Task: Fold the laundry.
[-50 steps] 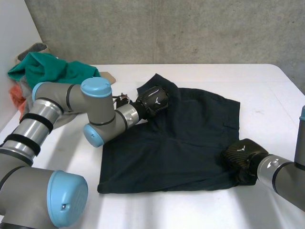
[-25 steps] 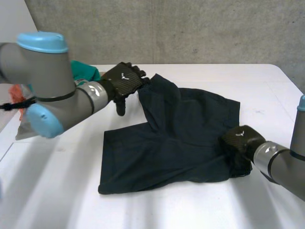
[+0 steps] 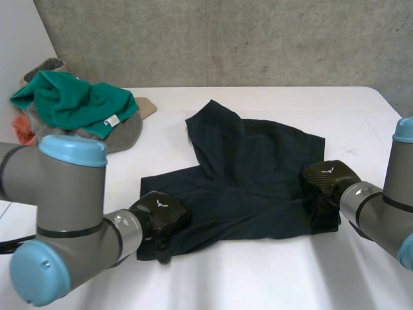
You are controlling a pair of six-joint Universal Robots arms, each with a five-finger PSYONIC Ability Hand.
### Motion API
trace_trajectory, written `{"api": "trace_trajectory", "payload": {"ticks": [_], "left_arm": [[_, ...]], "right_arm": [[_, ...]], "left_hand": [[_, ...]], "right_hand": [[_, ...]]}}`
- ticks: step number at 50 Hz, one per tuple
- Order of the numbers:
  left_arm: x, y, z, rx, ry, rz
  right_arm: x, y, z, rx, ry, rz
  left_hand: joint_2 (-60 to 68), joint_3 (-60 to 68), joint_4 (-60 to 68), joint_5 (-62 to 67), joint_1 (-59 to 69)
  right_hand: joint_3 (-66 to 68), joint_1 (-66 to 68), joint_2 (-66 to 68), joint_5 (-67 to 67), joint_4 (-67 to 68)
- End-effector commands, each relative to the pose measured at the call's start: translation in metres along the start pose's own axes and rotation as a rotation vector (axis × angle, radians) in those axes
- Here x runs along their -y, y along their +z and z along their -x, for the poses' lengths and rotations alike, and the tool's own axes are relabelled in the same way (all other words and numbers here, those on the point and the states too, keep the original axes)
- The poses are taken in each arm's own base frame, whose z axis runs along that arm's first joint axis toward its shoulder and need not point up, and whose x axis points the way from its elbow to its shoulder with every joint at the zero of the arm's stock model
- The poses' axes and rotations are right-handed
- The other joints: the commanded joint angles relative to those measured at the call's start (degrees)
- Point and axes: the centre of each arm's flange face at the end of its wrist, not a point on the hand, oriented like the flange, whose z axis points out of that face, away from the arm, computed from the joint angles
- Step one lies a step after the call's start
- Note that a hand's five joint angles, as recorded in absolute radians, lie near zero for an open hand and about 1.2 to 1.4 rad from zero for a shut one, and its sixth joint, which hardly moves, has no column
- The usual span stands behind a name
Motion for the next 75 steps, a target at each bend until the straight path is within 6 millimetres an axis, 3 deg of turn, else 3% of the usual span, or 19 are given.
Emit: {"api": "trace_trajectory", "payload": {"ticks": [1, 2, 5, 9, 19, 23, 31, 35, 36, 43, 52, 56, 60, 66, 68, 70, 71, 74, 75], "left_arm": [[0.008, 0.020, 0.006, 0.059, 0.032, -0.025], [0.010, 0.021, 0.008, 0.068, 0.031, -0.028], [0.017, 0.021, 0.019, 0.111, 0.024, -0.040], [0.027, 0.019, 0.027, 0.134, 0.022, -0.070], [0.043, 0.020, 0.035, 0.127, 0.015, -0.076], [0.050, 0.018, 0.038, 0.129, 0.006, -0.086], [0.057, 0.012, 0.041, 0.130, -0.039, -0.096], [0.057, 0.006, 0.042, 0.122, -0.059, -0.089], [0.053, 0.003, 0.040, 0.110, -0.064, -0.073], [0.033, -0.027, 0.022, 0.009, -0.078, 0.026], [0.006, -0.107, -0.028, -0.128, 0.116, 0.117], [-0.009, -0.106, -0.041, -0.177, 0.177, 0.172], [-0.008, -0.077, -0.025, -0.119, 0.184, 0.194], [0.041, -0.043, 0.016, 0.067, 0.224, 0.053], [0.086, -0.043, 0.040, 0.182, 0.234, -0.105], [0.119, -0.050, 0.056, 0.260, 0.238, -0.234], [0.152, -0.063, 0.072, 0.347, 0.232, -0.373], [0.213, -0.101, 0.098, 0.502, 0.217, -0.667], [0.226, -0.111, 0.104, 0.535, 0.210, -0.736]], "right_arm": [[0.003, -0.006, -0.003, -0.016, 0.014, -0.003], [0.004, -0.008, -0.003, -0.014, 0.013, -0.002], [0.003, -0.020, 0.002, 0.020, -0.003, 0.045], [0.007, -0.046, 0.002, 0.049, -0.053, 0.097], [0.002, -0.083, 0.016, 0.074, -0.122, 0.100], [-0.008, -0.083, 0.032, 0.082, -0.113, 0.069], [-0.029, -0.049, 0.042, -0.015, -0.088, -0.003], [-0.036, -0.039, 0.040, -0.054, -0.089, 0.023], [-0.035, -0.037, 0.036, -0.070, -0.089, 0.025], [-0.023, -0.062, 0.037, 0.014, -0.202, 0.071], [-0.026, -0.133, 0.030, 0.380, -0.503, 0.389], [-0.022, -0.125, 0.030, 0.392, -0.518, 0.340], [-0.018, -0.102, 0.028, 0.340, -0.520, 0.298], [0.025, -0.067, 0.012, 0.128, -0.519, 0.123], [0.063, -0.056, -0.003, -0.019, -0.492, -0.022], [0.094, -0.054, -0.015, -0.119, -0.467, -0.138], [0.128, -0.057, -0.026, -0.215, -0.438, -0.278], [0.177, -0.067, -0.042, -0.338, -0.391, -0.506], [0.207, -0.077, -0.052, -0.412, -0.364, -0.657]], "left_hand": [[46.4, 46.7, 46.4, 46.5, 44.9], [46.5, 46.7, 46.4, 46.6, 45.0], [46.5, 46.7, 46.4, 46.6, 45.0], [46.5, 46.7, 46.4, 46.6, 45.0], [46.5, 46.7, 46.4, 46.6, 45.0], [46.5, 46.7, 46.4, 46.6, 45.0], [46.5, 46.7, 46.4, 46.6, 45.0], [46.5, 46.7, 46.4, 46.6, 45.0], [46.5, 46.7, 46.4, 46.6, 45.0], [46.5, 46.7, 46.4, 46.6, 45.0], [46.5, 46.7, 46.4, 46.6, 45.0], [46.5, 46.7, 46.4, 46.6, 45.0], [46.5, 46.7, 46.4, 46.6, 45.0], [46.5, 46.7, 46.4, 46.6, 45.0], [46.5, 46.7, 46.4, 46.6, 45.0], [46.5, 46.7, 46.4, 46.6, 45.0], [46.5, 46.7, 46.4, 46.6, 45.0], [46.5, 46.7, 46.4, 46.6, 45.0], [46.5, 46.7, 46.4, 46.6, 45.0]], "right_hand": [[11.8, 15.7, 12.2, 11.3, 11.5], [11.8, 15.7, 12.2, 11.3, 11.5], [-25.3, -21.3, -24.8, -25.7, -25.6], [-43.2, -39.3, -42.8, -43.7, -43.5], [-51.5, -47.6, -51.1, -52.0, -51.8], [-51.3, -47.4, -50.9, -51.8, -51.6], [-39.8, -35.9, -39.3, -40.2, -40.1], [8.6, 12.5, 9.1, 8.2, 8.3], [11.7, 15.6, 12.2, 11.3, 11.4], [11.8, 15.7, 12.2, 11.3, 11.5], [11.8, 15.7, 12.2, 11.3, 11.5], [11.8, 15.7, 12.2, 11.3, 11.5], [11.8, 15.7, 12.2, 11.3, 11.5], [11.8, 15.7, 12.2, 11.3, 11.5], [11.8, 15.7, 12.2, 11.3, 11.5], [11.8, 15.7, 12.2, 11.3, 11.5], [11.8, 15.7, 12.2, 11.3, 11.5], [11.8, 15.7, 12.2, 11.3, 11.5], [11.8, 15.7, 12.2, 11.3, 11.5]]}}
